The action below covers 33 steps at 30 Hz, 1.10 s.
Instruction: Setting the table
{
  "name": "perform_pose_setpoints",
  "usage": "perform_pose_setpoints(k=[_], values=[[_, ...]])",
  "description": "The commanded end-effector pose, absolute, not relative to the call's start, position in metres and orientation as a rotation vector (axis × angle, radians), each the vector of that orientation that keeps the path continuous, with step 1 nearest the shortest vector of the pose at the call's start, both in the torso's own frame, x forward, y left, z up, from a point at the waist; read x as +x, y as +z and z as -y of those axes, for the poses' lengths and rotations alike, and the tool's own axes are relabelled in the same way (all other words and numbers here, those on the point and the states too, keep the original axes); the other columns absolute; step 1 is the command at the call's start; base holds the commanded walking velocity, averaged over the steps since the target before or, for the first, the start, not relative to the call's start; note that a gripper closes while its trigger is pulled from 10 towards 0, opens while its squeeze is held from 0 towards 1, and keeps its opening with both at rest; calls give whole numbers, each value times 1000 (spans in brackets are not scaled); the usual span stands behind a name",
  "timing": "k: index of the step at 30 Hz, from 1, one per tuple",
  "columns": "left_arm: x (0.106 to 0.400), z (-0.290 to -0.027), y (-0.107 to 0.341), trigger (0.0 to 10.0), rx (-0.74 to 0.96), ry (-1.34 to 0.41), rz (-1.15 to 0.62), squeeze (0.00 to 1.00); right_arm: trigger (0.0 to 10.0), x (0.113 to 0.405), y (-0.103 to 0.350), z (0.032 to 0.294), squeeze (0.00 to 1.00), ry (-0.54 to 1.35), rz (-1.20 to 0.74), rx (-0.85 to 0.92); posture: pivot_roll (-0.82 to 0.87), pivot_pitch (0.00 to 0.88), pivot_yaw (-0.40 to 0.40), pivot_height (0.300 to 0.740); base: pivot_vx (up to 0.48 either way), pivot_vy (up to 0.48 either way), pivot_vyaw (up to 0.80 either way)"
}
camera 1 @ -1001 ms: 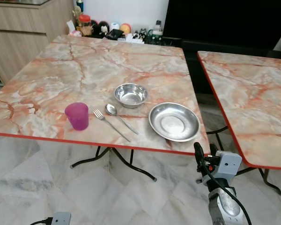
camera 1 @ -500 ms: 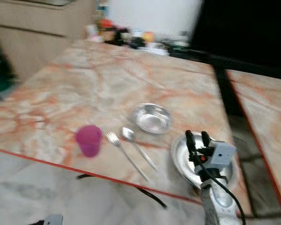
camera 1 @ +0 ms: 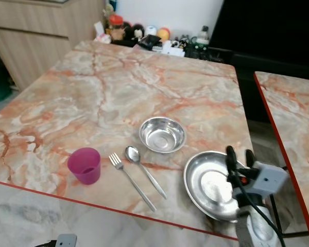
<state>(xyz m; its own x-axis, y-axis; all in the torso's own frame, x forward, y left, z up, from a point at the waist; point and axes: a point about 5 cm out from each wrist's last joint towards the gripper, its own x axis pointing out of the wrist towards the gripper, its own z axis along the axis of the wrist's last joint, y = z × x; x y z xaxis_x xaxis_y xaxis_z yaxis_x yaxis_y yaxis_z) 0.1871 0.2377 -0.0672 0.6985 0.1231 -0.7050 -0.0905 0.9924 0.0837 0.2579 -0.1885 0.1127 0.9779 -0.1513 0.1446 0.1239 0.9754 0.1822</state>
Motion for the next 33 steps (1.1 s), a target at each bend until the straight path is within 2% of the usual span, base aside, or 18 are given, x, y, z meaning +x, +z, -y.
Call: perform_pose_setpoints(k=[1, 12, 18, 26, 33], values=[[180, -236, -72, 10000, 41, 118, -821, 0, 10000, 252, 122, 193, 0, -155, 176, 184, 67, 122, -86, 740, 0, 0, 0], [179, -233, -73, 10000, 40, 101, -829, 0, 10000, 243, 114, 192, 0, -178, 91, 231, 66, 126, -89, 740, 0, 0, 0], [177, -234, -74, 10000, 49, 99, -840, 0, 10000, 230, 96, 195, 0, -184, -56, 355, 60, 132, -87, 740, 0, 0, 0], [178, -234, -74, 10000, 54, 98, -836, 0, 10000, 229, 93, 202, 0, -184, -92, 557, 62, 134, -90, 740, 0, 0, 0], [178, -234, -73, 10000, 64, 91, -838, 0, 10000, 230, 87, 195, 0, -137, -139, 645, 63, 134, -87, 740, 0, 0, 0]])
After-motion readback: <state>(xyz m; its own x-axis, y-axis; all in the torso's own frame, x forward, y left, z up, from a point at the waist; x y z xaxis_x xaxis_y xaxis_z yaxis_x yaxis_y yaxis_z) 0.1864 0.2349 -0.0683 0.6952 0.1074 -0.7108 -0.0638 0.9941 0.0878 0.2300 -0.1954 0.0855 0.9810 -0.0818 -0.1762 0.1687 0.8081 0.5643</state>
